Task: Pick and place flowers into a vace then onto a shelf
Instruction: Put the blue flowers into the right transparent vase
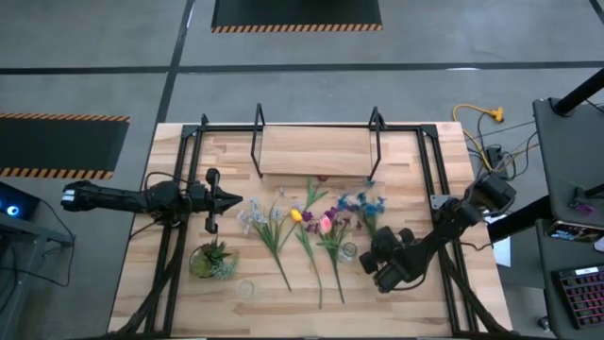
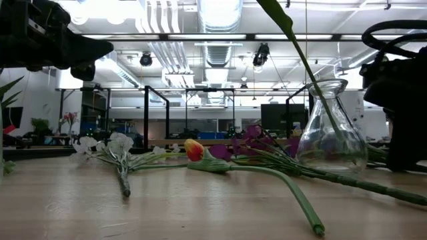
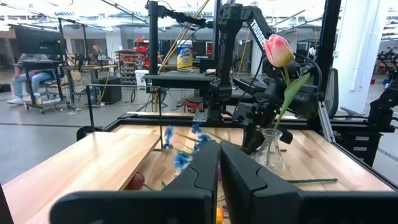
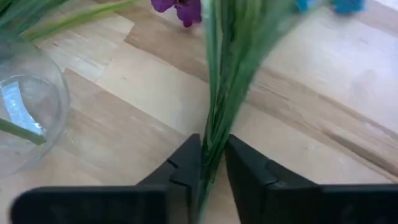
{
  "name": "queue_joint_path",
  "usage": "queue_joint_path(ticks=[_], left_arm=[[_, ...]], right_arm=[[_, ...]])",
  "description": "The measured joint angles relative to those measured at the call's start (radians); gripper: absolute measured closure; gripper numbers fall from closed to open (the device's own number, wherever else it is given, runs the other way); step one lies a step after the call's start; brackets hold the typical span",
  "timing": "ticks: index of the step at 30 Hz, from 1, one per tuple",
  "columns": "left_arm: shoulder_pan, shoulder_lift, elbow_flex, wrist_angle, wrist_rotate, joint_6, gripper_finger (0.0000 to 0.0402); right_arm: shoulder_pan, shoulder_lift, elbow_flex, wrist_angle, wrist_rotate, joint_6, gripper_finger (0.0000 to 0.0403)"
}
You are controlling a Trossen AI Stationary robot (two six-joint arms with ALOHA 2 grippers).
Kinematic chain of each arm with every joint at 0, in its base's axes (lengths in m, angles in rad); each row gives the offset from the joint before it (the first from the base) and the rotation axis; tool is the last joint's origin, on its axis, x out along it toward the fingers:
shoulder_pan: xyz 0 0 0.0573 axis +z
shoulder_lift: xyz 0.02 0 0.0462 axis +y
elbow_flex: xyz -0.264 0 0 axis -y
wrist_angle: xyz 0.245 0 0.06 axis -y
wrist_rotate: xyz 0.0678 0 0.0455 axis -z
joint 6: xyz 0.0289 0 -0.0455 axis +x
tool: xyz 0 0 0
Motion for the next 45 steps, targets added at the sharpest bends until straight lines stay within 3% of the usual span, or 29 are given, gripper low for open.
queue_joint_path(ticks=[5, 25, 35, 42, 45], left_arm=[[0.0, 0.0, 0.0, 0.0, 0.0, 0.0, 0.0402], [0.0, 0.0, 0.0, 0.0, 0.0, 0.0, 0.0402], [0.0, 0.0, 0.0, 0.0, 0.0, 0.0, 0.0402], [0.0, 0.0, 0.0, 0.0, 0.0, 0.0, 0.0402], [0.0, 0.0, 0.0, 0.0, 0.0, 0.0, 0.0402]], right_arm=[[0.002, -0.041, -0.002, -0.008, -0.038, -0.004, 0.0388], [0.011, -0.303, 0.0, -0.208, 0.029, -0.014, 0.039], [0.037, -0.473, 0.0, -0.208, 0.276, -0.157, 0.039], [0.036, -0.495, 0.0, -0.193, 0.397, -0.276, 0.039], [0.043, -0.495, 0.0, -0.182, 0.528, -0.318, 0.039]])
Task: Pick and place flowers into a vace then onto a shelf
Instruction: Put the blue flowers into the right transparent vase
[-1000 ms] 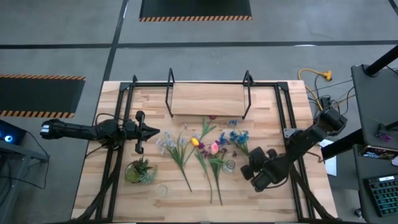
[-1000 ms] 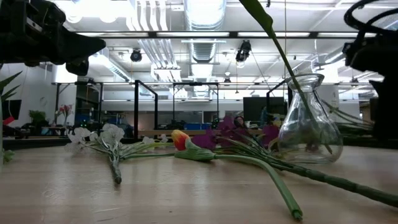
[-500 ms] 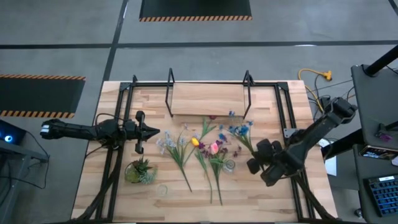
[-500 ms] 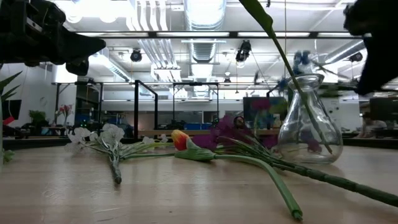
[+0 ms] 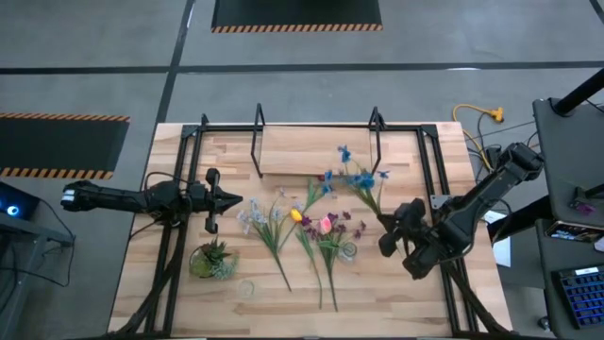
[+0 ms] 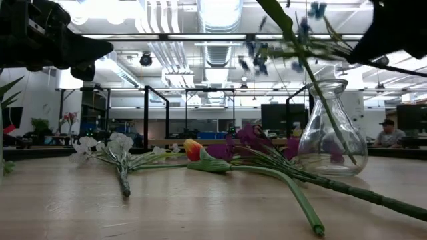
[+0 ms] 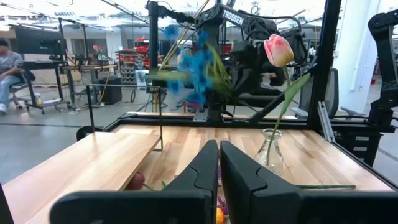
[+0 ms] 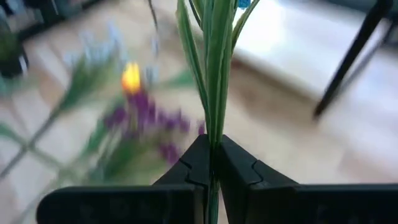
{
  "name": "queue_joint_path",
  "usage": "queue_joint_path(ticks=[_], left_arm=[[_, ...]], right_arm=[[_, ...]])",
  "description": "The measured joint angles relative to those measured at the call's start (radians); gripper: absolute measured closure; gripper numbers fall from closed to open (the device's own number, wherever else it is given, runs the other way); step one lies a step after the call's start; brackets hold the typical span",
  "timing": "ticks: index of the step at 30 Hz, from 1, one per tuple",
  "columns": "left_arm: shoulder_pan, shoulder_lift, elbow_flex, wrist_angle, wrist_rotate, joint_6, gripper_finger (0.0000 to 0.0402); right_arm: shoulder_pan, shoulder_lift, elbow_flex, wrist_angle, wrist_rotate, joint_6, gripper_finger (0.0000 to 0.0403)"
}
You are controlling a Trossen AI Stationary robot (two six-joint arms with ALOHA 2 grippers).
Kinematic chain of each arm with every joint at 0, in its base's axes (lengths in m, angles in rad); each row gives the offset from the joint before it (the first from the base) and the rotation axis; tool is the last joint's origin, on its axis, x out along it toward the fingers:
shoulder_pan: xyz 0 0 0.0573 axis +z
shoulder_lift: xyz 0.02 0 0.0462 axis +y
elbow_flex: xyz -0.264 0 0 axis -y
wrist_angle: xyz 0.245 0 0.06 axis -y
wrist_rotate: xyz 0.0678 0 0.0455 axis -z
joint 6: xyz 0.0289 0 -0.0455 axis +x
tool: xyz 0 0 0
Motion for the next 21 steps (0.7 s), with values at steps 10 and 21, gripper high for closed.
queue_joint_path(ticks=[10, 21], left_arm=[[0.0, 0.0, 0.0, 0.0, 0.0, 0.0, 0.0402], [0.0, 0.0, 0.0, 0.0, 0.0, 0.0, 0.0402]], right_arm=[[0.009, 0.024, 0.0, 0.215, 0.382, -0.247, 0.039], [0.036, -0.004, 0.019, 0.49, 0.155, -0.701, 0.039]])
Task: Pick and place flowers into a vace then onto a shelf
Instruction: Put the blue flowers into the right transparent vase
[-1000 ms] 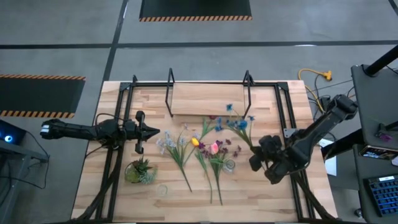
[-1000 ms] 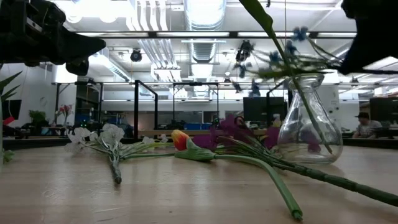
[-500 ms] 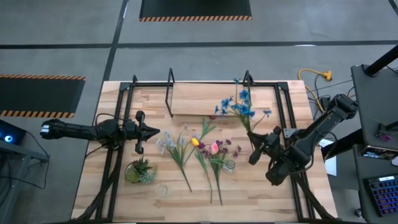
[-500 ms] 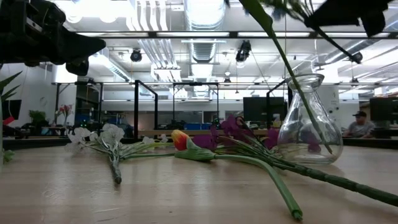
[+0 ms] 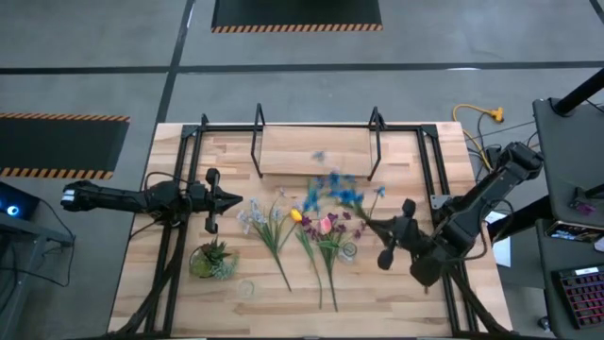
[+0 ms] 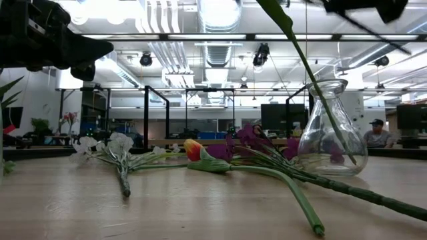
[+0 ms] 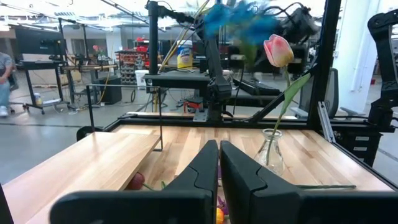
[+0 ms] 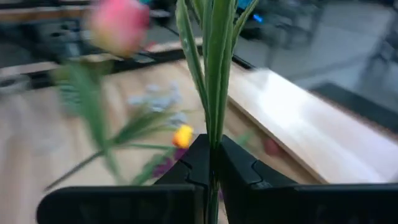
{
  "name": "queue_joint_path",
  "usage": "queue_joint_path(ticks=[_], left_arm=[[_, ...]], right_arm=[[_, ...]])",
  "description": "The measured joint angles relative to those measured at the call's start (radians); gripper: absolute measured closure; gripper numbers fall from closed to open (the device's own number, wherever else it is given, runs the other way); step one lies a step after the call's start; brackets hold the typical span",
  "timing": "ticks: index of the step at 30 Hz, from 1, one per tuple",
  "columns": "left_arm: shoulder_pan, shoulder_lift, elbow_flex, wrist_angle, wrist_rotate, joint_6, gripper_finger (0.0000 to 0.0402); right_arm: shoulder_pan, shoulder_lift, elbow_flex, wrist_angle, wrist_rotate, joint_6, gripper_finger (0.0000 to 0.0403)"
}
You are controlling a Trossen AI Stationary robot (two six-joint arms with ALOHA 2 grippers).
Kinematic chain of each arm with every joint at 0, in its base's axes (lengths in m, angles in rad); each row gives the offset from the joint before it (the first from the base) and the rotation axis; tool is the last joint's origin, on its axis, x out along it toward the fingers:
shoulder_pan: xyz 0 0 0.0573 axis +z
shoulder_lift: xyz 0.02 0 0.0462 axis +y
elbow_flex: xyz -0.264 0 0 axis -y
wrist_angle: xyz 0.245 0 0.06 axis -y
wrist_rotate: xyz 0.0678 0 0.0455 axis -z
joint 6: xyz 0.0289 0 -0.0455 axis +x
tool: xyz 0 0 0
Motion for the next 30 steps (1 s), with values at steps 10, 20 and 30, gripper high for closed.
queue_joint_path(ticks=[10, 20, 30], left_arm=[[0.0, 0.0, 0.0, 0.0, 0.0, 0.0, 0.0402], [0.0, 0.0, 0.0, 0.0, 0.0, 0.0, 0.0402], [0.0, -0.001, 0.0, 0.001, 0.0, 0.0, 0.0402]], right_arm=[[-0.013, -0.001, -0.004, 0.553, -0.347, -0.689, 0.039], [-0.074, -0.001, -0.292, 1.126, -0.35, -0.896, 0.039], [-0.105, -0.001, -0.539, 1.605, -0.518, -0.918, 0.039]])
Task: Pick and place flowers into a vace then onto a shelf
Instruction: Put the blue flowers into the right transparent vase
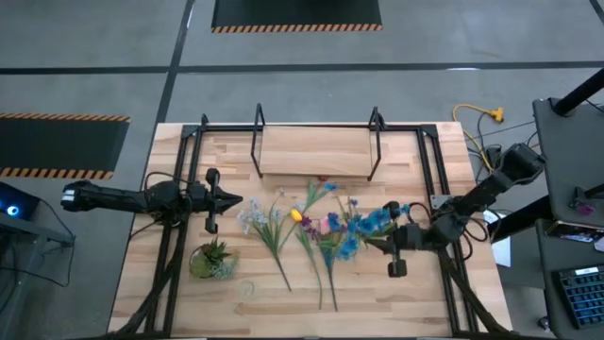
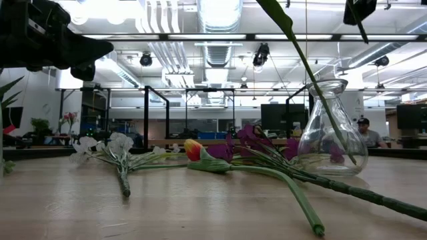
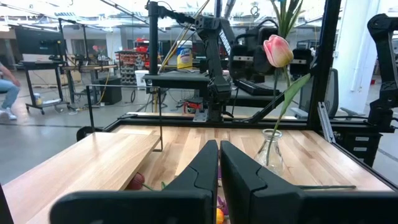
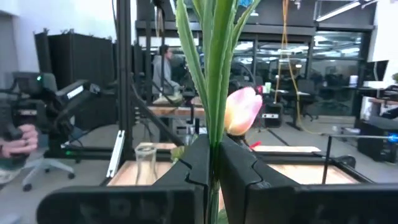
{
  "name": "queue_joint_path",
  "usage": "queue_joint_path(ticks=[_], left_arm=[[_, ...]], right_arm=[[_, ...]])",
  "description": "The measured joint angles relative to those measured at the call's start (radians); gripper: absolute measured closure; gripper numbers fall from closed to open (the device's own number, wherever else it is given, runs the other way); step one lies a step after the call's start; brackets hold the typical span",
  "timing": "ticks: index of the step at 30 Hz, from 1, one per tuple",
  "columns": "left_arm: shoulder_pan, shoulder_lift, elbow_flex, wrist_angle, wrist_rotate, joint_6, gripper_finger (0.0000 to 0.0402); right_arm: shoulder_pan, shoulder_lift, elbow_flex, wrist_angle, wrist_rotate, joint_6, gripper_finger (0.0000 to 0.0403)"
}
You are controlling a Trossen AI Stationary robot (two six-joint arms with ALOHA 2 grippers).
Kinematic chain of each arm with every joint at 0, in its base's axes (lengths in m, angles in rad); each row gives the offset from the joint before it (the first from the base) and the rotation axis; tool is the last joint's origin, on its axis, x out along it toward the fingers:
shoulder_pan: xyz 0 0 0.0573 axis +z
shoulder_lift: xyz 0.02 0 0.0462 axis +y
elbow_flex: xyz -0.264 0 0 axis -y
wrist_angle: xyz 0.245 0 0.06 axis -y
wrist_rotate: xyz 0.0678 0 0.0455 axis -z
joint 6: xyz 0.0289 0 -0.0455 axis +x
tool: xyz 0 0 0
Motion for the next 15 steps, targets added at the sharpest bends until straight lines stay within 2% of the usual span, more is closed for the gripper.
queue_joint_path(ticks=[7, 15], left_arm=[[0.0, 0.0, 0.0, 0.0, 0.0, 0.0, 0.0402], [0.0, 0.0, 0.0, 0.0, 0.0, 0.0, 0.0402]], right_arm=[[-0.008, 0.071, 0.025, 0.009, -0.054, -0.001, 0.039], [-0.037, 0.212, 0.12, 0.014, -0.006, -0.061, 0.039]])
